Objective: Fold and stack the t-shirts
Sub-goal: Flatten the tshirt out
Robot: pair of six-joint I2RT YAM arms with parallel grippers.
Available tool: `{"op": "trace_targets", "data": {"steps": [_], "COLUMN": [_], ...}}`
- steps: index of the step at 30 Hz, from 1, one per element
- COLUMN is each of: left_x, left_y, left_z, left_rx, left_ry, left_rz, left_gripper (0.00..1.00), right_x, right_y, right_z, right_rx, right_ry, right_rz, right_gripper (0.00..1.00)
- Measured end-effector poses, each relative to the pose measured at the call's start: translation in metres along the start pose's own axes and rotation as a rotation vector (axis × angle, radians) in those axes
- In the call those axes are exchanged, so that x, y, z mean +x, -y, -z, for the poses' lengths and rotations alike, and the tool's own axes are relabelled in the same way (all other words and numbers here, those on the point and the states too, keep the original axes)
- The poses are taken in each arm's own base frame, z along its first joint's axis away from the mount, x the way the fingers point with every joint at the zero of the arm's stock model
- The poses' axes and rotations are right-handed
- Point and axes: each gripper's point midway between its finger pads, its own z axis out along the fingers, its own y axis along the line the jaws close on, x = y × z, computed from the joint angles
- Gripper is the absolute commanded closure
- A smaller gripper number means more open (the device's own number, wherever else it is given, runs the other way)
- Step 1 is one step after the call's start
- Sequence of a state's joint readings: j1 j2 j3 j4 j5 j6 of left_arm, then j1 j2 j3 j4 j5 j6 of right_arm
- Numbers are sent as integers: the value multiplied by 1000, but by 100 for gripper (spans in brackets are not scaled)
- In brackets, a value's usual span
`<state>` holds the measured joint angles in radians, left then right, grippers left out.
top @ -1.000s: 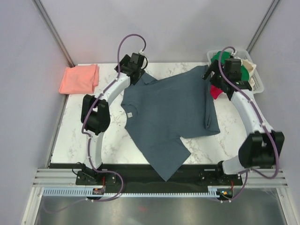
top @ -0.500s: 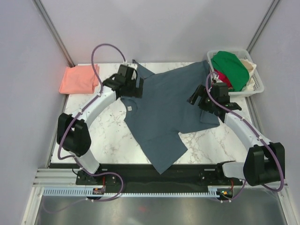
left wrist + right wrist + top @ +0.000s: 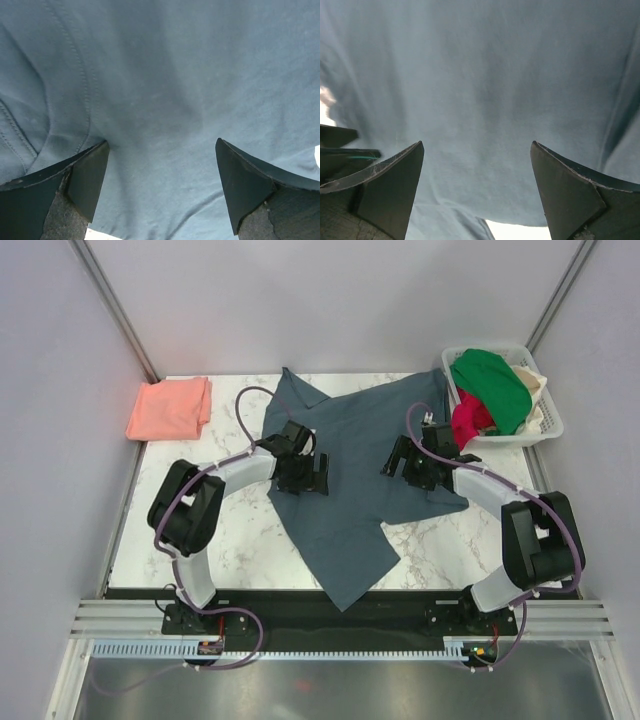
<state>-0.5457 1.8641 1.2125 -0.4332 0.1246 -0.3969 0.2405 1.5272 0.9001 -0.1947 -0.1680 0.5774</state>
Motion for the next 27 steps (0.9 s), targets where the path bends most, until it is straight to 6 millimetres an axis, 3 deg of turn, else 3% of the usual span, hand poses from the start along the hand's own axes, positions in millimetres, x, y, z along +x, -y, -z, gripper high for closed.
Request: {"op": "trace_targets", "data": {"steps": [5, 7, 12, 16, 20, 23, 27], "left_x": [-11, -16, -16, -2, 6, -5, -22], "left_y": [-28, -51, -136, -175, -171, -150, -112], "left_z": [4, 10, 32, 49, 64, 91, 135], "left_rx": [0, -25, -219, -335, -356, -331, -271], "left_ry": [17, 32, 35, -16, -41, 26, 175], "left_rz": [76, 130, 263, 298, 262, 206, 123], "left_gripper": [5, 4, 3, 2, 0, 0, 0], "right_x": [15, 14, 25, 34, 29, 31, 56], "right_y": [0, -5, -4, -4, -12, -19, -40], "right_z": [-11, -12, -10, 1, 16, 24, 29], "right_rx": [8, -12, -28, -30, -46, -41, -31], "right_ry": [-47, -37, -41, -44, -10, 4, -24], "right_rz": [12, 9, -27, -31, -20, -3, 62], "right_gripper": [5, 5, 5, 5, 8, 9, 13]}}
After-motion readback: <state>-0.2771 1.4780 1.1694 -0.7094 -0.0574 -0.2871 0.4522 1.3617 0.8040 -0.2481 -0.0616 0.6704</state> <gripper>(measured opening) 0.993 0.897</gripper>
